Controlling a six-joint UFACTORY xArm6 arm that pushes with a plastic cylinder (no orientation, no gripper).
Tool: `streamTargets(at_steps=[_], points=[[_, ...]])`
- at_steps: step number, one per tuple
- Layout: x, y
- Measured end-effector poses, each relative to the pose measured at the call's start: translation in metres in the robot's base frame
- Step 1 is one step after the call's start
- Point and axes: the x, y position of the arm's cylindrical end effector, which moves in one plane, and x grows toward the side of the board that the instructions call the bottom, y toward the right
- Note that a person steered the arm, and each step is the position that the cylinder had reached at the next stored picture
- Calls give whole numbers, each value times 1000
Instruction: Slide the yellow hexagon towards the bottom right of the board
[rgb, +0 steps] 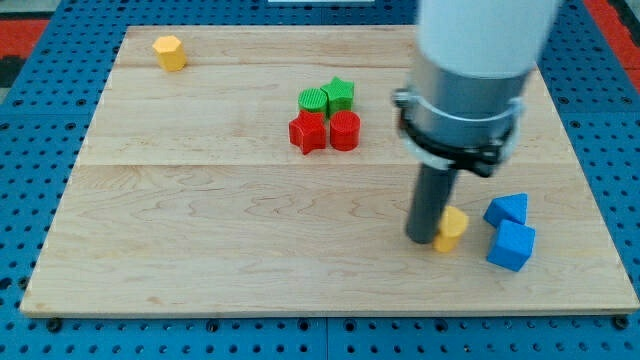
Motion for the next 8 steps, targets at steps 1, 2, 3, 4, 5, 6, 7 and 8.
streamTargets(at_steps=[1, 2, 3, 4, 5, 6, 7, 8], points=[[4, 26], [2, -75], [-46, -227], [-134, -265], [-218, -192], [-325, -199], [-346, -265], [-316, -331]])
